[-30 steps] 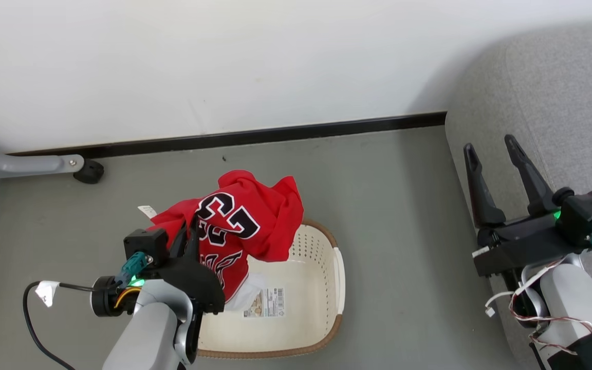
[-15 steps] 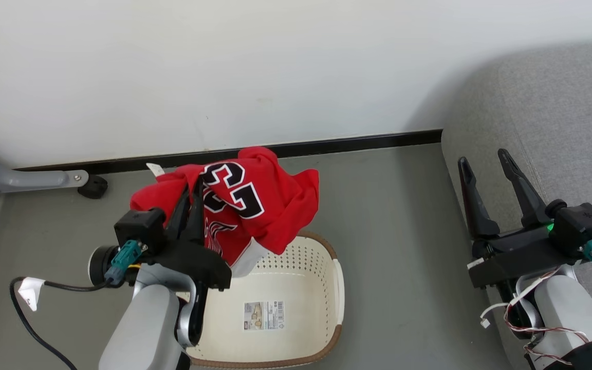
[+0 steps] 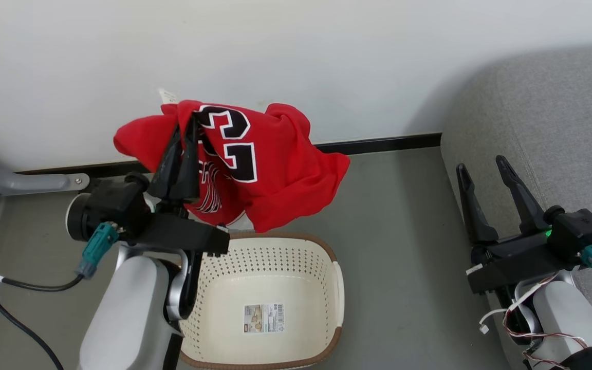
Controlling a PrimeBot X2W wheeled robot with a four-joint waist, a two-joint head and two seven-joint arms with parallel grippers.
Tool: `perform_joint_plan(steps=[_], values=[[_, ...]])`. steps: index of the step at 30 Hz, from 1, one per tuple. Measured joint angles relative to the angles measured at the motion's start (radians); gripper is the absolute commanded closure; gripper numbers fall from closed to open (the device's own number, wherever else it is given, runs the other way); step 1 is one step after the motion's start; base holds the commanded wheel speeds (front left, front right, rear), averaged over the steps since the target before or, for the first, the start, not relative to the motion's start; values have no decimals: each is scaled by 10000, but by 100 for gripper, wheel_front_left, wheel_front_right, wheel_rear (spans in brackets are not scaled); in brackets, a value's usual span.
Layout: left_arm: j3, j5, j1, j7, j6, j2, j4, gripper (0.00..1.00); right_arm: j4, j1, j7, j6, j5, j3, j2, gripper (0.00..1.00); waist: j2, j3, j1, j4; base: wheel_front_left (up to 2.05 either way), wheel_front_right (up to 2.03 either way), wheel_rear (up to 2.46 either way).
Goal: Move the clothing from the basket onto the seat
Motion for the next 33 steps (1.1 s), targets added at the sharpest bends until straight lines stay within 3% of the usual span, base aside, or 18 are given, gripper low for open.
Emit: perform_joint_plan(steps=[12,33], values=[[201,290,-475,-33,-173,234,-1774,100,221,5,0,-2,-130,-17,33,0,0,-37,0,-15,0,0,0],[27,495,-996,-44,-337,247,-2541,100,253,6,0,0,-169,88,215,0,1,-70,0,-63,0,0,0]])
